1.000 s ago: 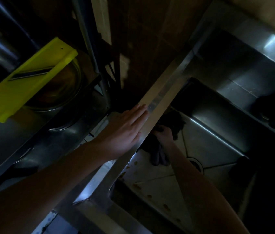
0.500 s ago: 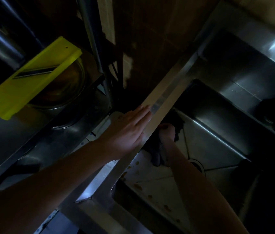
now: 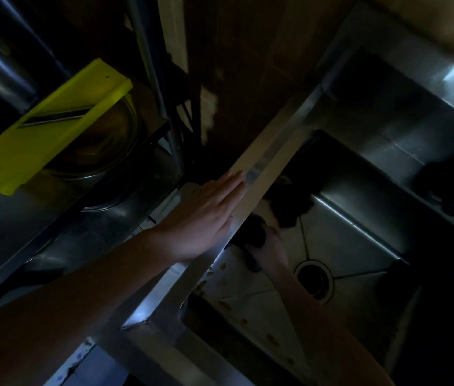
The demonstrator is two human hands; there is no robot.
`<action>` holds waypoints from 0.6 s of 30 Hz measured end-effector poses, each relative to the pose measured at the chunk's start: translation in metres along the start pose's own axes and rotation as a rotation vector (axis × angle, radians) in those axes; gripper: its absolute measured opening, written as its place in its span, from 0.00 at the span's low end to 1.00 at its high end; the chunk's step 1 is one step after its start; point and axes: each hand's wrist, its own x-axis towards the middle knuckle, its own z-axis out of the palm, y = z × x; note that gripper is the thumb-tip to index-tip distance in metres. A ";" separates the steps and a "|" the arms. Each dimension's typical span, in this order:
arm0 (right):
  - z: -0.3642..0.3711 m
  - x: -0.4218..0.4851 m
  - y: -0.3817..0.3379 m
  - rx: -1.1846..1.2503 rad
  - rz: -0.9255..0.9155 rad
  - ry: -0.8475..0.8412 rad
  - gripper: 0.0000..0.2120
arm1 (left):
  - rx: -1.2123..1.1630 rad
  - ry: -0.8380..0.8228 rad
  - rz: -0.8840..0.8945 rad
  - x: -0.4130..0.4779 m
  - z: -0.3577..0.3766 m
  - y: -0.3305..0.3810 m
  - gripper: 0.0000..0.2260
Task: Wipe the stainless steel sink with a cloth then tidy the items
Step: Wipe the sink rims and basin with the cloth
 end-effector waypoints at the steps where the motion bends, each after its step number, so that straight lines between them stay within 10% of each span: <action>1: 0.004 -0.003 0.003 -0.018 -0.007 -0.015 0.38 | 0.002 -0.008 -0.001 0.000 0.000 0.000 0.26; 14: 0.057 -0.077 0.034 -0.541 -0.436 -0.343 0.36 | 0.016 -0.006 -0.020 -0.001 -0.002 0.007 0.25; 18: 0.054 -0.069 0.034 -0.616 -0.425 -0.213 0.31 | 0.036 -0.007 -0.018 -0.002 0.001 0.006 0.25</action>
